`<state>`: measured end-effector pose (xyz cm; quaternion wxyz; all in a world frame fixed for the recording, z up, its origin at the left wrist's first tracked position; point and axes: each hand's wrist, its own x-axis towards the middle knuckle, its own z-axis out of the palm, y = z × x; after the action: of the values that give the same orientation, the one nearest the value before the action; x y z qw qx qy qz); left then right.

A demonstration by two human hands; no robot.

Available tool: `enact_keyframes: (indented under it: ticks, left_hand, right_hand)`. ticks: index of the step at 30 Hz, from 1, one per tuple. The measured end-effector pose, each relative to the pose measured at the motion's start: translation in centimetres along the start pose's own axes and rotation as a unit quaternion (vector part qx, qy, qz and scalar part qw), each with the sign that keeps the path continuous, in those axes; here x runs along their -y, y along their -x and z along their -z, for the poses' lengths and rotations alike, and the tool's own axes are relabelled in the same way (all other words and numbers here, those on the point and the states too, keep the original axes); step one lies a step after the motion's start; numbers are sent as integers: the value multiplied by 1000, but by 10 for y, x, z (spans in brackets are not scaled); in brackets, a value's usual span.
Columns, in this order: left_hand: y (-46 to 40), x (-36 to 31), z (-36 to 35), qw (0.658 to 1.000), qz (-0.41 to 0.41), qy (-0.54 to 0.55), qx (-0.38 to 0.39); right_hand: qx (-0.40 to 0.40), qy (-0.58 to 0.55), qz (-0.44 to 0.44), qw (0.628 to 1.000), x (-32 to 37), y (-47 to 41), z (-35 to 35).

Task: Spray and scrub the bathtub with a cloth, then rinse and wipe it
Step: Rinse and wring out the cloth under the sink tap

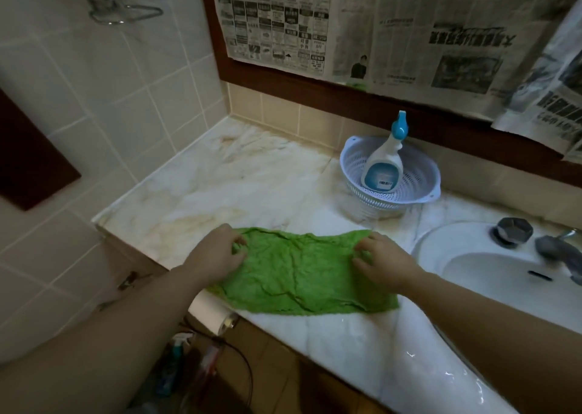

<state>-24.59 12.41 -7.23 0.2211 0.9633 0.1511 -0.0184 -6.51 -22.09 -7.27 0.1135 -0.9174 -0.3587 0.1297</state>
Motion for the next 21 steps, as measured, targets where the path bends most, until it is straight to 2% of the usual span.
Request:
enact_keyframes:
  ticks: [3, 6, 9, 14, 17, 19, 21]
  left_hand:
    - [-8, -1, -13, 997, 22, 7, 80]
    - [-3, 10, -35, 987, 13, -65, 147]
    - [3, 25, -46, 979, 21, -153, 131]
    - [0, 36, -40, 975, 30, -183, 118]
    - [13, 40, -45, 991, 67, -110, 41]
    - [29, 46, -47, 991, 104, -71, -53]
    - [48, 51, -51, 979, 132, -64, -143]
  right_hand:
    - [9, -14, 14, 1000, 14, -10, -18]
    - [59, 5, 13, 998, 21, -12, -35]
    - [84, 51, -24, 995, 14, -13, -48]
    - [104, 97, -90, 986, 21, -31, -48]
    - [31, 102, -78, 991, 51, -39, -46]
    - [-12, 101, -8, 995, 81, -53, -47]
    - [5, 77, 75, 994, 116, -75, -50]
